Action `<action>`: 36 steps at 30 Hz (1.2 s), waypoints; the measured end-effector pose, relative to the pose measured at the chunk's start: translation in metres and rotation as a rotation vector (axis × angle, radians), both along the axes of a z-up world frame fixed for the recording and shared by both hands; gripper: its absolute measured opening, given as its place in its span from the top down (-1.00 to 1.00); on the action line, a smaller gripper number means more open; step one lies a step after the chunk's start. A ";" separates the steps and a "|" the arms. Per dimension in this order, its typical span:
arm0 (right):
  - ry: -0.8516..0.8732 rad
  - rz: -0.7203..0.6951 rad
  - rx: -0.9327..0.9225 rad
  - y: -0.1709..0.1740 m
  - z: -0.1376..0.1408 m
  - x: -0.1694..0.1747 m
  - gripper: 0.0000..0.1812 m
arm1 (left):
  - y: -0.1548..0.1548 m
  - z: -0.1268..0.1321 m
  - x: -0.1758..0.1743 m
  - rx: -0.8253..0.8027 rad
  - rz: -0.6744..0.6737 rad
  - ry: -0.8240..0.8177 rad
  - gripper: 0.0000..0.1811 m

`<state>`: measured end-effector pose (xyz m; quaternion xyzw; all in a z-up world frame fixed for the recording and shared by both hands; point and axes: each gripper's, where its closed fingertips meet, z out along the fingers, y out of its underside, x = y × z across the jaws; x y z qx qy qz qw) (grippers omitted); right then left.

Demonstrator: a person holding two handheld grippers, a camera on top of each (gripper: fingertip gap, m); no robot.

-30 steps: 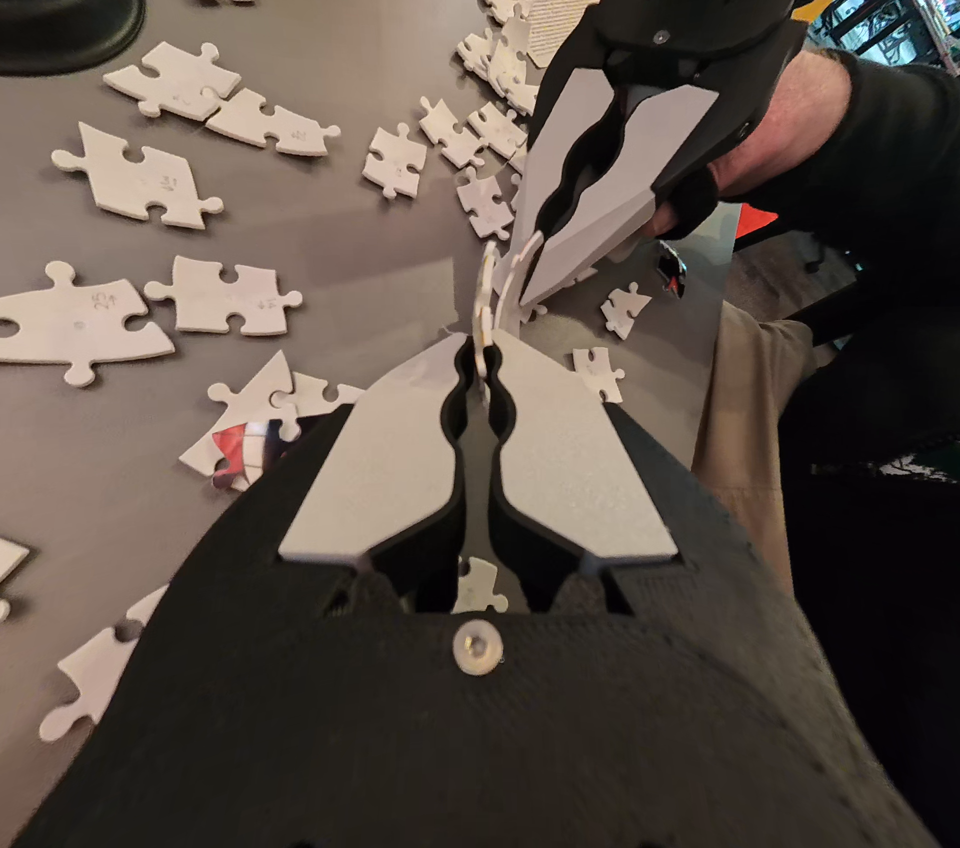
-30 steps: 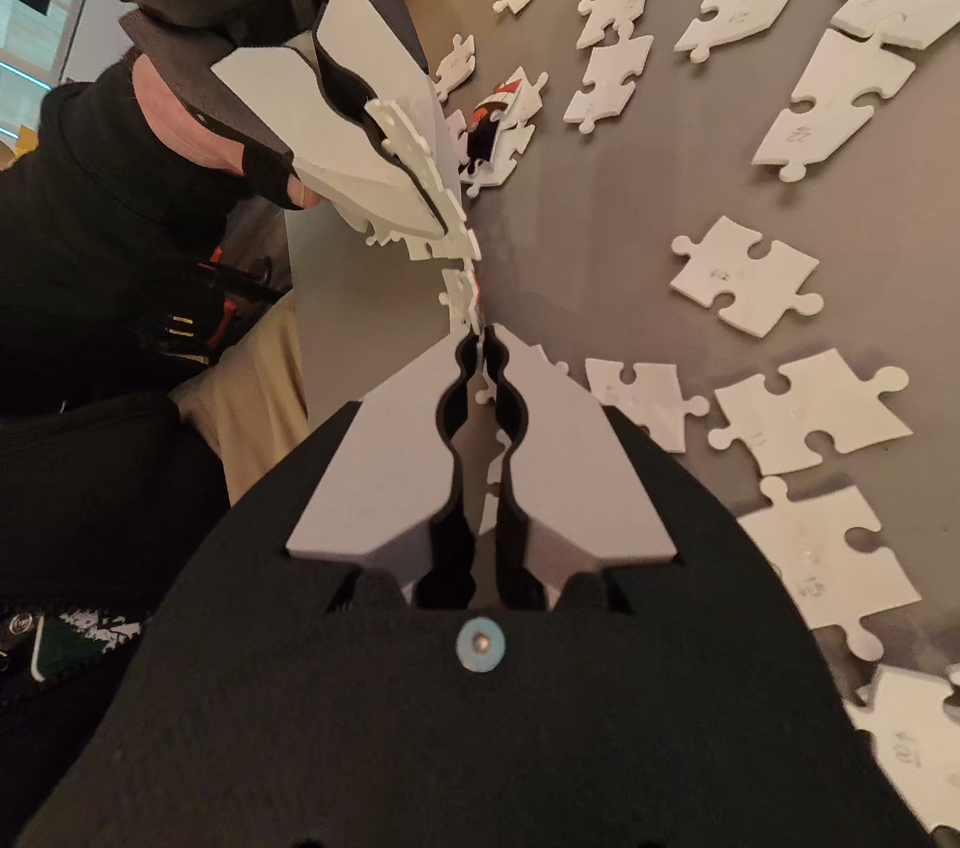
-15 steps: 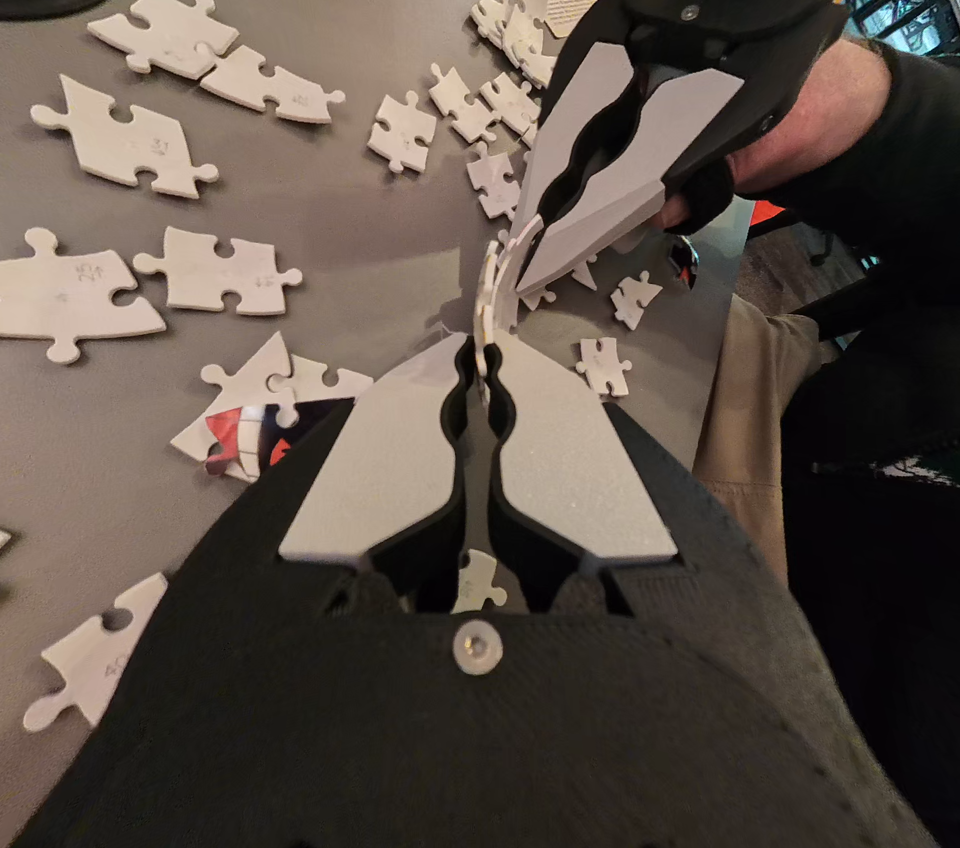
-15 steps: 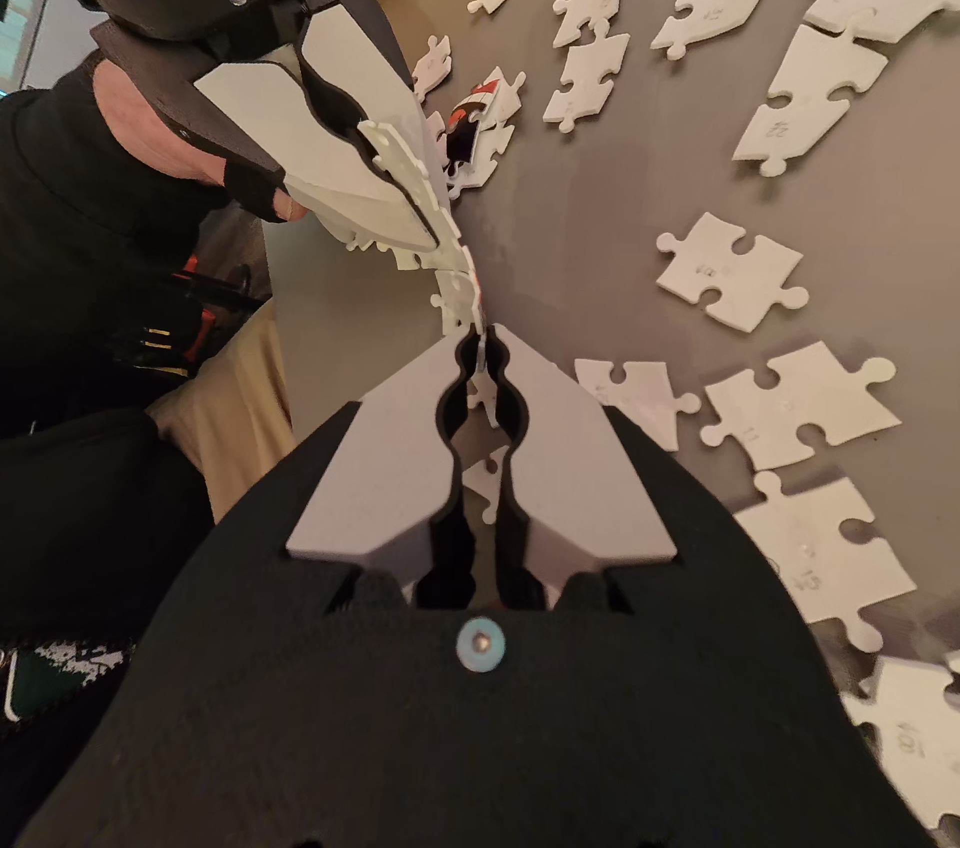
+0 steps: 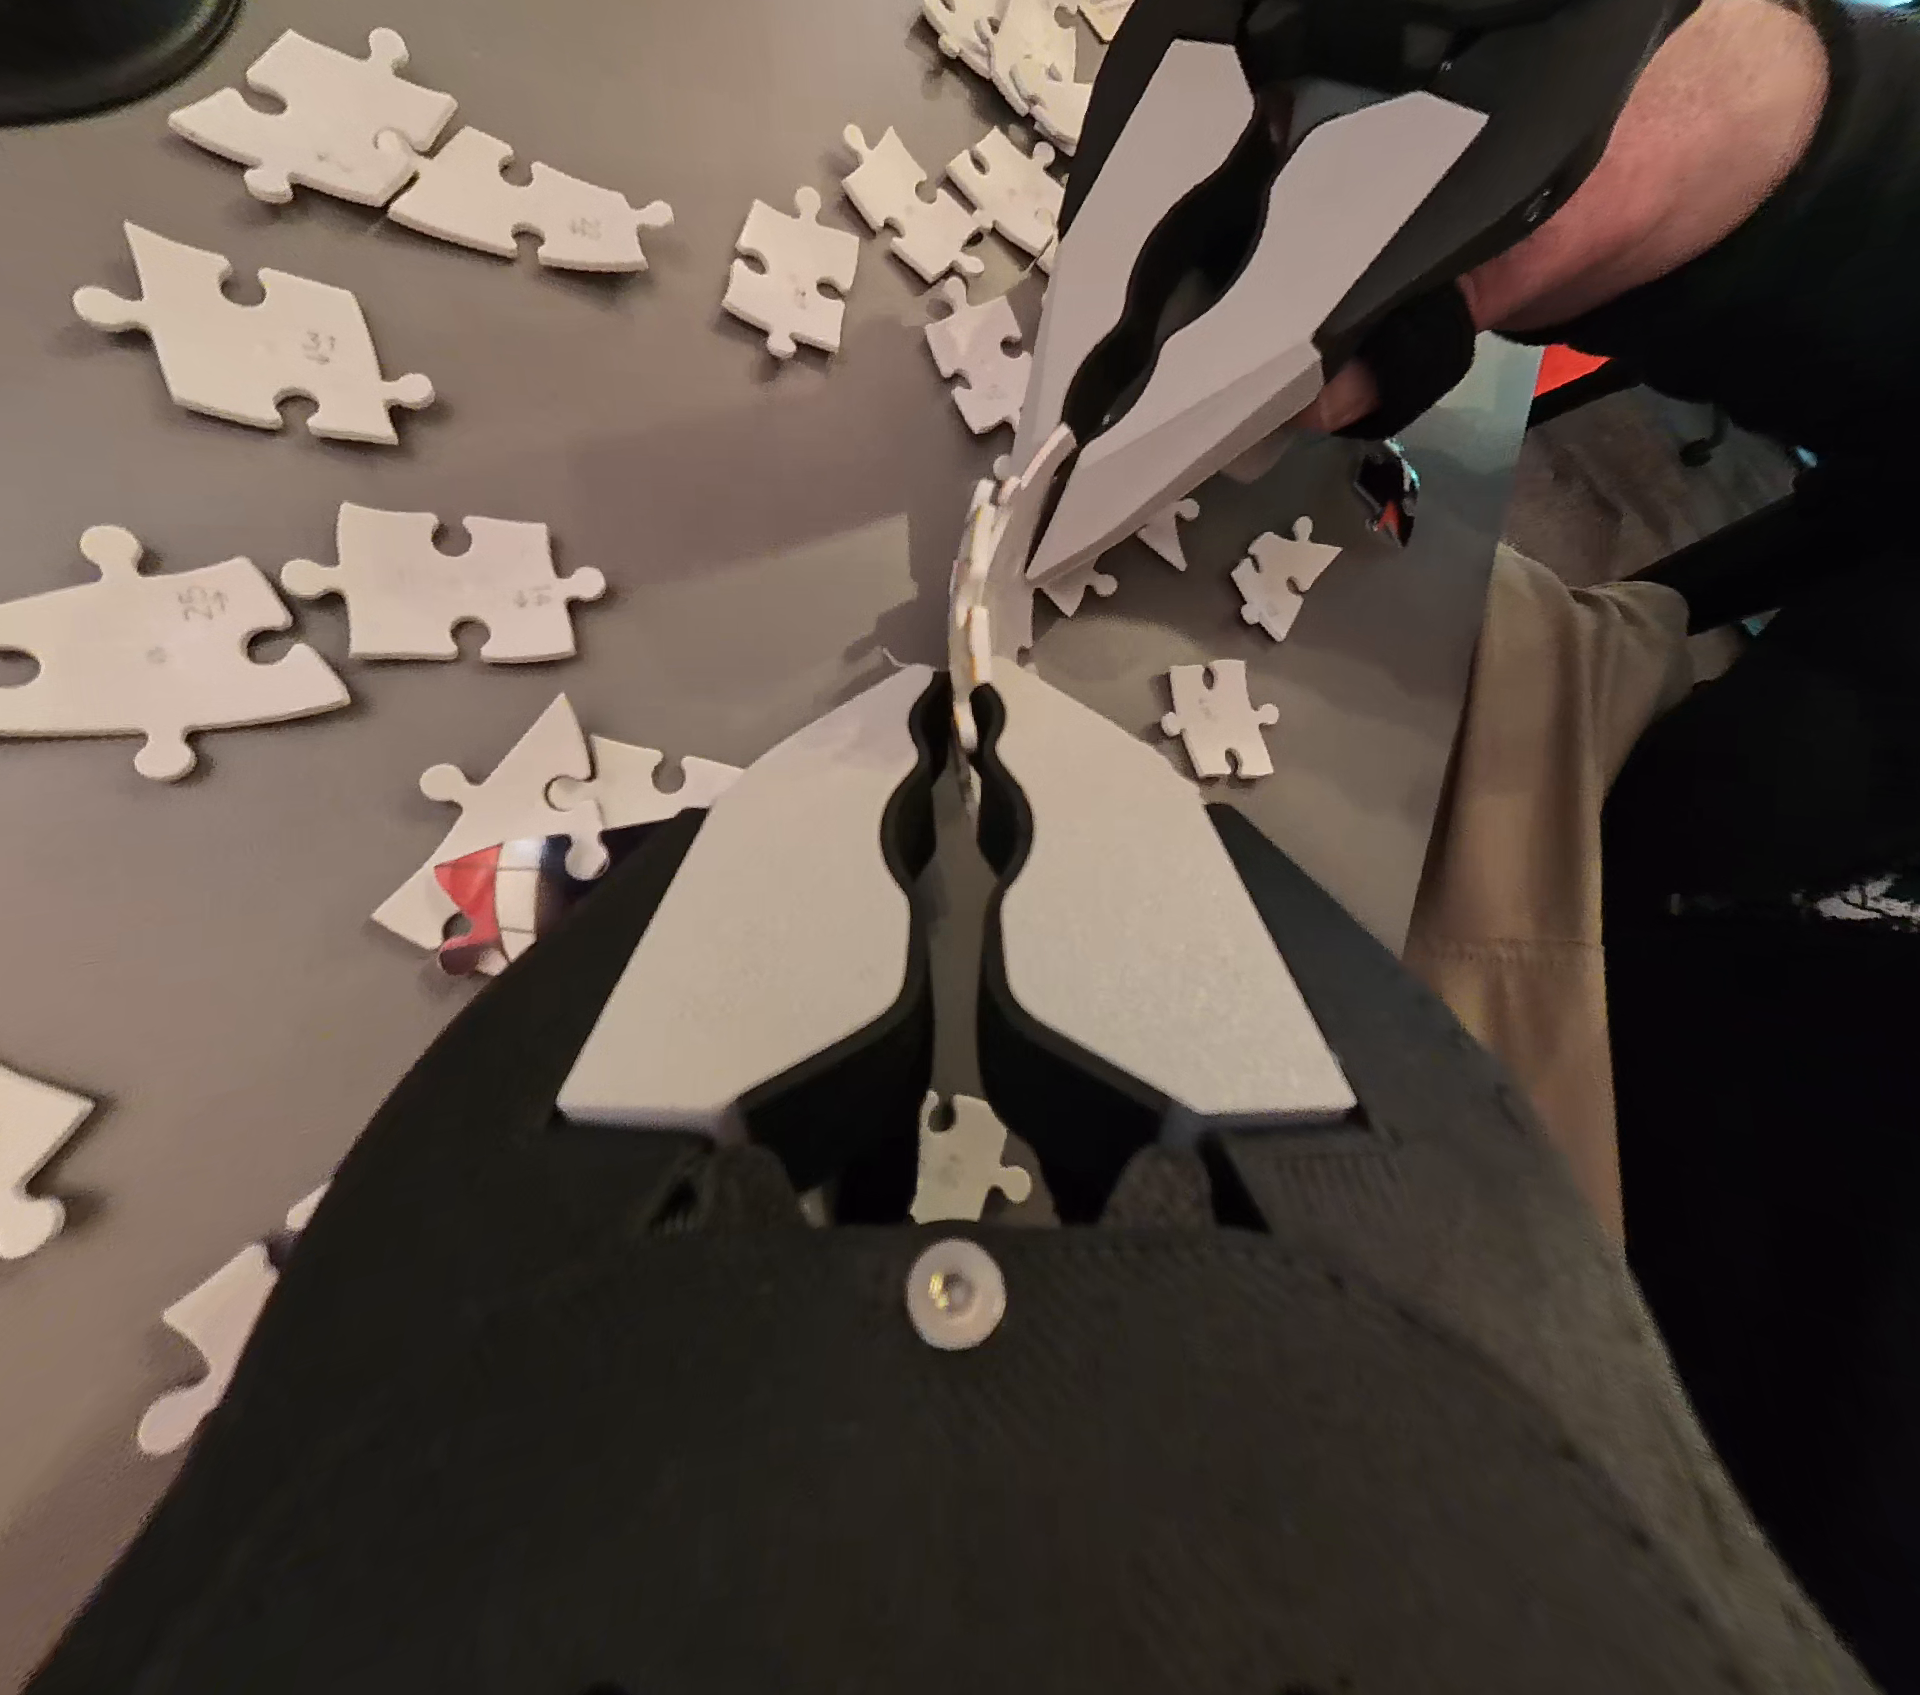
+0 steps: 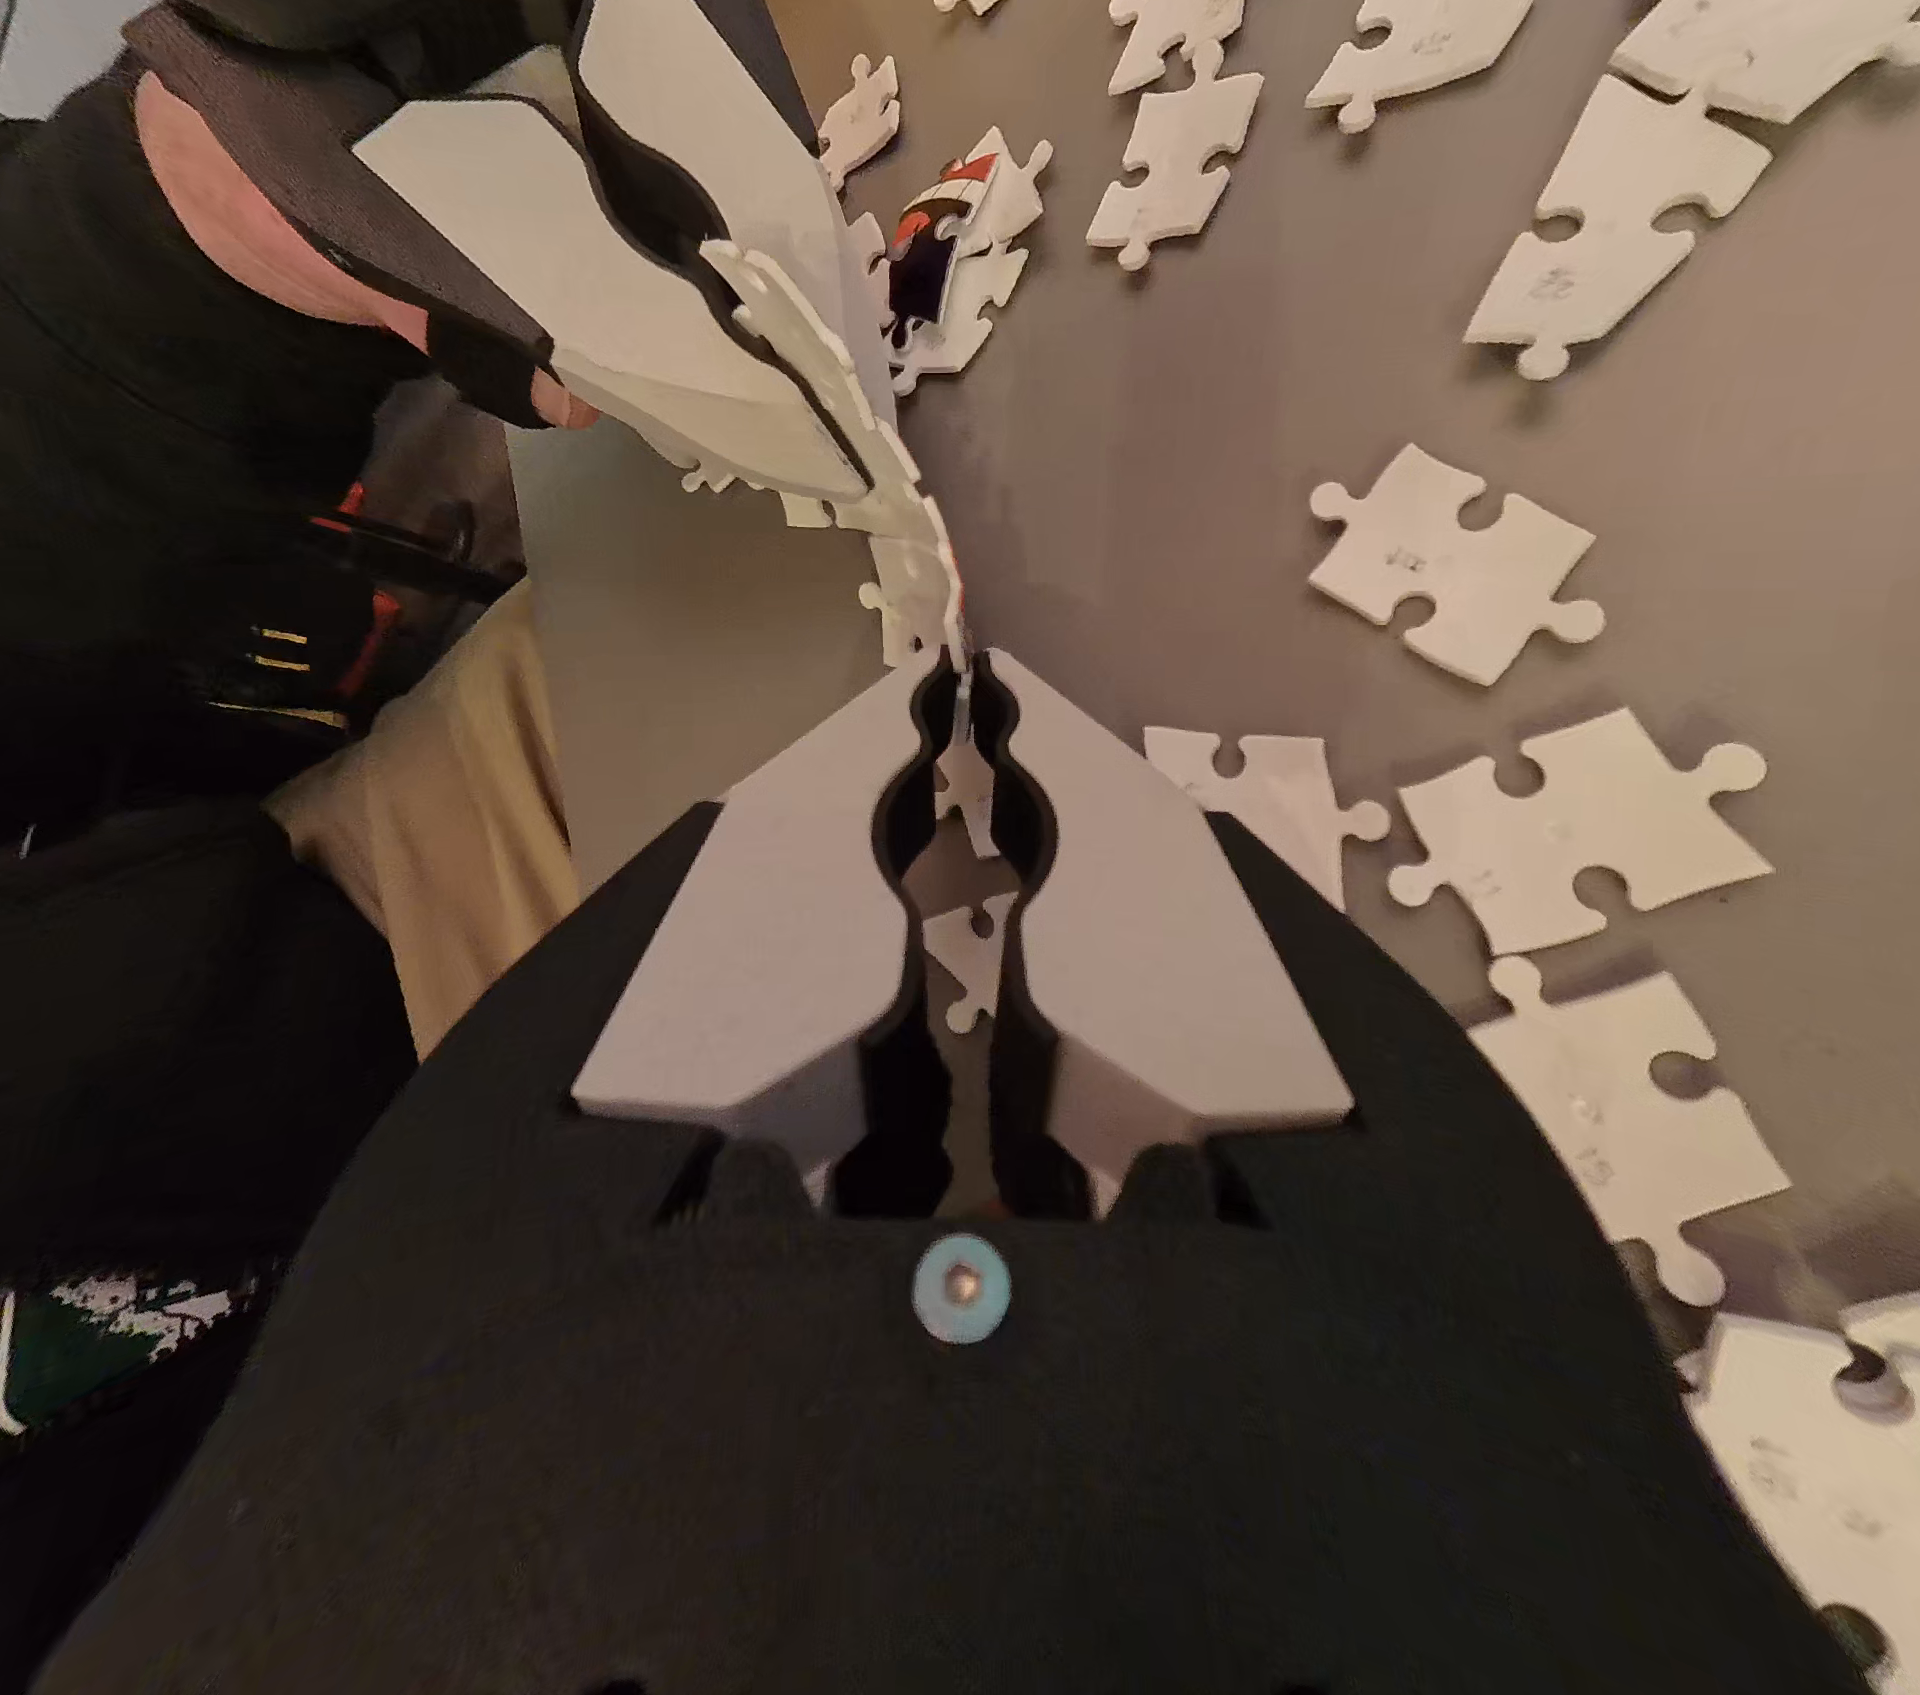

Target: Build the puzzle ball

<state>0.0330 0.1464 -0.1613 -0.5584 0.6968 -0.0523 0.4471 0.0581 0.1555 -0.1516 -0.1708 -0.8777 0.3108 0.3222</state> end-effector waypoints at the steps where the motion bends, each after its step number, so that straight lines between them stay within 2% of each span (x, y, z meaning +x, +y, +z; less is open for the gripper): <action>1: 0.004 0.003 -0.013 0.000 0.000 0.000 0.99 | 0.000 0.001 0.000 0.001 -0.003 -0.008 0.97; 9: 0.021 -0.034 0.000 -0.002 -0.003 0.002 0.95 | 0.000 -0.002 0.002 0.034 0.025 -0.016 0.97; 14: 0.003 0.019 -0.003 0.003 -0.004 0.004 0.85 | 0.000 0.000 0.000 0.018 0.011 0.001 0.97; 20: -0.058 0.061 0.014 0.007 0.006 0.011 0.88 | 0.000 0.005 -0.006 -0.012 -0.017 0.036 0.97; 25: -0.089 0.092 0.034 0.011 0.011 0.010 0.99 | 0.000 0.009 -0.008 -0.032 -0.030 0.044 0.97; 36: -0.110 0.086 0.091 0.013 0.016 0.010 0.99 | 0.002 0.014 -0.009 -0.063 -0.058 0.036 0.97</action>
